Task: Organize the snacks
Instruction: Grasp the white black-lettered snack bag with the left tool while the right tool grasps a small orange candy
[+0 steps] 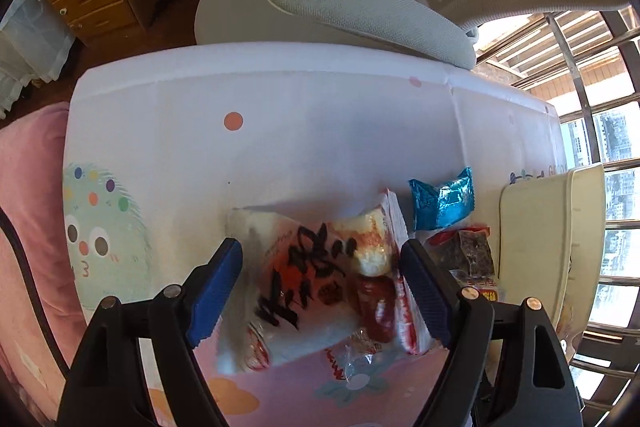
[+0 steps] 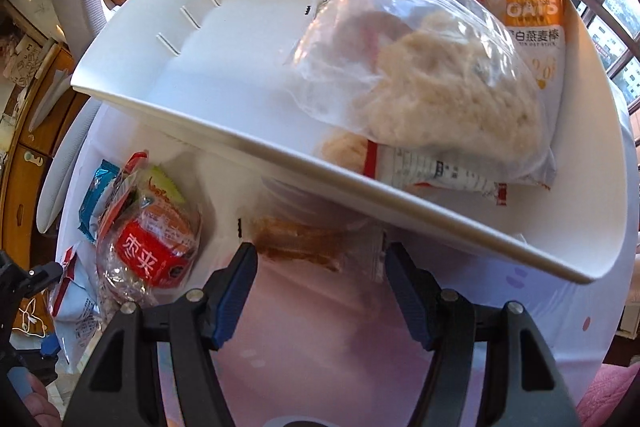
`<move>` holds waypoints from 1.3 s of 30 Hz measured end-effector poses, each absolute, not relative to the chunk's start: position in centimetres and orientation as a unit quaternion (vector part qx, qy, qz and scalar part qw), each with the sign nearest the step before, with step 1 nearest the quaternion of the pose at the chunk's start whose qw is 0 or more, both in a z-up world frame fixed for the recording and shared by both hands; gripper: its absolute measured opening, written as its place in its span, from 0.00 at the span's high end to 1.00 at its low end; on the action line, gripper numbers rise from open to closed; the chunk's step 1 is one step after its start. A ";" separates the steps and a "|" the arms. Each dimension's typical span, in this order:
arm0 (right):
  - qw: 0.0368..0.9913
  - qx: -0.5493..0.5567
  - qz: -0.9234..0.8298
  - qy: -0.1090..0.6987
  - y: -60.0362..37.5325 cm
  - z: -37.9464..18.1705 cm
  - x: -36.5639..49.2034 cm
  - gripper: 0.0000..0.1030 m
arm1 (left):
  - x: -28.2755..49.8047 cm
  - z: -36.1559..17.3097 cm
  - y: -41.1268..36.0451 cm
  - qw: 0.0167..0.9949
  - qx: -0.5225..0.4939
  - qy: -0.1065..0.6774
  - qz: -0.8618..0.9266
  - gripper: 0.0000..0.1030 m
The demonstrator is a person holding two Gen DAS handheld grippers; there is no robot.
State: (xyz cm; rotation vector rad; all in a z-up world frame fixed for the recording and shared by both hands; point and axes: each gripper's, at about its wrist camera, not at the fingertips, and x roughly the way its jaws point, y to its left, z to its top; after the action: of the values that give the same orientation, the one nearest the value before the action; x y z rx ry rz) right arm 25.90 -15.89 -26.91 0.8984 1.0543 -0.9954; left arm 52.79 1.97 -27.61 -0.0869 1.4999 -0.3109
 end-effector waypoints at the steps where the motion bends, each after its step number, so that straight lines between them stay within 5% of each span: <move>1: 0.660 0.392 -0.440 0.466 -16.0 -27.0 26.1 0.35 | 52.9 -27.9 2.0 0.719 -0.039 0.680 -0.140 0.22; 15: 0.657 0.354 -0.437 0.501 -15.4 -27.1 29.6 0.33 | 52.5 -28.0 2.0 0.733 -0.047 0.664 -0.141 0.32; 23: 0.667 0.343 -0.424 0.507 -15.5 -26.5 28.7 0.41 | 51.5 -26.8 2.5 0.757 -0.043 0.638 -0.138 0.45; 31: 0.674 0.349 -0.412 0.504 -15.6 -26.0 28.1 0.44 | 49.8 -25.5 4.3 0.758 -0.055 0.635 -0.137 0.46; 33: 0.675 0.340 -0.411 0.509 -15.7 -25.8 27.8 0.74 | 49.4 -25.1 4.9 0.760 -0.057 0.633 -0.134 0.46; 39: 0.687 0.349 -0.377 0.513 -15.7 -25.7 27.4 0.89 | 47.7 -23.0 6.6 0.769 -0.060 0.624 -0.128 0.46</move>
State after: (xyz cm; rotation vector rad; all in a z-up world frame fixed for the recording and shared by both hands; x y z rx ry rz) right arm 27.42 -15.73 -25.73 0.7823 1.1494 -0.8434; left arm 47.71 6.64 -23.01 -0.1293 1.3534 -0.2780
